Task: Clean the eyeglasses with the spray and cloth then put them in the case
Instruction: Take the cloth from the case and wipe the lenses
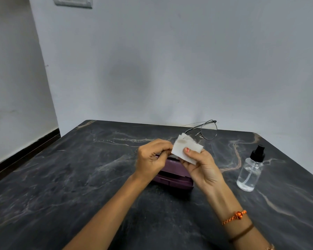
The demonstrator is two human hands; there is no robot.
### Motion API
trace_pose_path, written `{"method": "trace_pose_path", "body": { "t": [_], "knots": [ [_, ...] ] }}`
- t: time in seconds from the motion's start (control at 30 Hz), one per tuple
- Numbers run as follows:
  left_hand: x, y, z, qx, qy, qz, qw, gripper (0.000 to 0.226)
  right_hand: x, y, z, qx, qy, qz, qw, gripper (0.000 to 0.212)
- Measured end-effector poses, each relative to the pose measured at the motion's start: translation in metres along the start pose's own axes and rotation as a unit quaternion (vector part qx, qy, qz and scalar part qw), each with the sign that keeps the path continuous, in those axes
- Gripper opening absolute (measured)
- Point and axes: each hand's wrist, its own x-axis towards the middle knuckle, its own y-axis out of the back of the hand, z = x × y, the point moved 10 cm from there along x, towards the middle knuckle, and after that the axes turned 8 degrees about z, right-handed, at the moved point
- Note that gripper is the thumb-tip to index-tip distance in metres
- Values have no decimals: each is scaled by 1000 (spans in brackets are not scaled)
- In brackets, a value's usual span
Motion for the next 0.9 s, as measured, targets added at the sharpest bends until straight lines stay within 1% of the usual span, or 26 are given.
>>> {"method": "trace_pose_path", "body": {
  "t": [0.1, 0.2, 0.33, 0.4, 0.5, 0.57, 0.7, 0.77, 0.9],
  "knots": [
    [1, 1, 0, 10, -6, 4, 1000, 23, 0, 3, -7, -71, 20, 8, 997, 38],
    [1, 1, 0, 15, -8, 2, 1000, 24, -1, 5, -12, -85, 41, 24, 995, 35],
    [1, 0, -1, 8, 2, -5, 1000, 22, 0, 12, -10, -22, 27, 61, 998, 43],
    [-1, -2, 0, 6, -1, -14, 1000, 20, 0, 13, -6, 25, 11, 68, 997, 43],
    [-2, -5, 1, -4, 3, -19, 1000, 19, -1, 6, -3, 80, 1, 43, 996, 41],
    [-2, -6, 2, -12, 7, -21, 1000, 18, -3, 1, -3, 84, 2, 25, 996, 41],
    [-2, -6, 3, -3, -3, -22, 1000, 22, -5, -3, -5, 16, 20, 17, 1000, 54],
    [-3, -8, 5, 0, -11, -29, 1000, 22, -4, 2, -10, -19, 38, 33, 999, 56],
    [-5, -14, 7, -12, -9, -45, 999, 14, -3, 15, -21, -70, 66, 82, 992, 53]
  ]
}}
